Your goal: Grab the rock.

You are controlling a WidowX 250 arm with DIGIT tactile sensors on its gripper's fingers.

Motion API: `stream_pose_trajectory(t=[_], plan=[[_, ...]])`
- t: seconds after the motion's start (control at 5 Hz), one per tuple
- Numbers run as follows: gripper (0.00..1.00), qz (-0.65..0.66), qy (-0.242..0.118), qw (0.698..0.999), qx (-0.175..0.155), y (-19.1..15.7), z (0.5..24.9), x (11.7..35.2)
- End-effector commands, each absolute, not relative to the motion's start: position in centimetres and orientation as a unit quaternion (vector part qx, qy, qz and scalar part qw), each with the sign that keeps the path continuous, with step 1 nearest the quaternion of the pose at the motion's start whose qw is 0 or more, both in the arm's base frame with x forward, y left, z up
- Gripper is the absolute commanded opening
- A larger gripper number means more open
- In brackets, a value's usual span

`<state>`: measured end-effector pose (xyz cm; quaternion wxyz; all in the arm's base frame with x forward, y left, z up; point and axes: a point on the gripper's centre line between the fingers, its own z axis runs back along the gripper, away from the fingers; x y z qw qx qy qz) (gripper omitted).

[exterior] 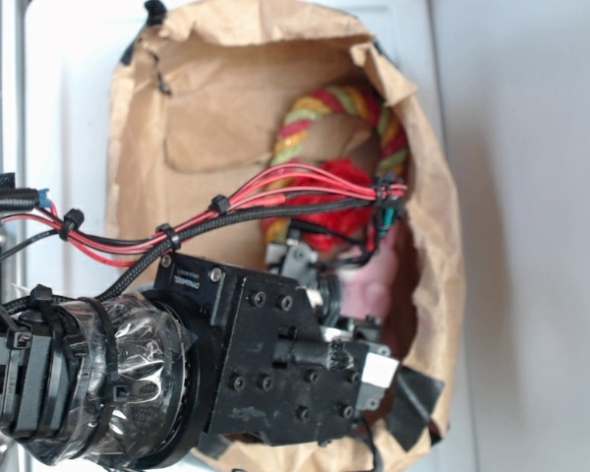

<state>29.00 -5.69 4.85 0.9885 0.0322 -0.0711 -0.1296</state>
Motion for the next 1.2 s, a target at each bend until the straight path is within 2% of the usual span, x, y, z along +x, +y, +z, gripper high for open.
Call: stream_pose_trajectory(t=[0.0, 0.6, 1.0], plan=[[1.0, -0.159, -0.092, 0.982, 0.038, -7.6, 5.0, 29.1], [1.0, -0.139, -0.083, 0.986, 0.052, -8.6, 4.0, 31.0], [0.0, -0.123, -0.083, 0.988, 0.054, -8.2, 3.9, 31.2]])
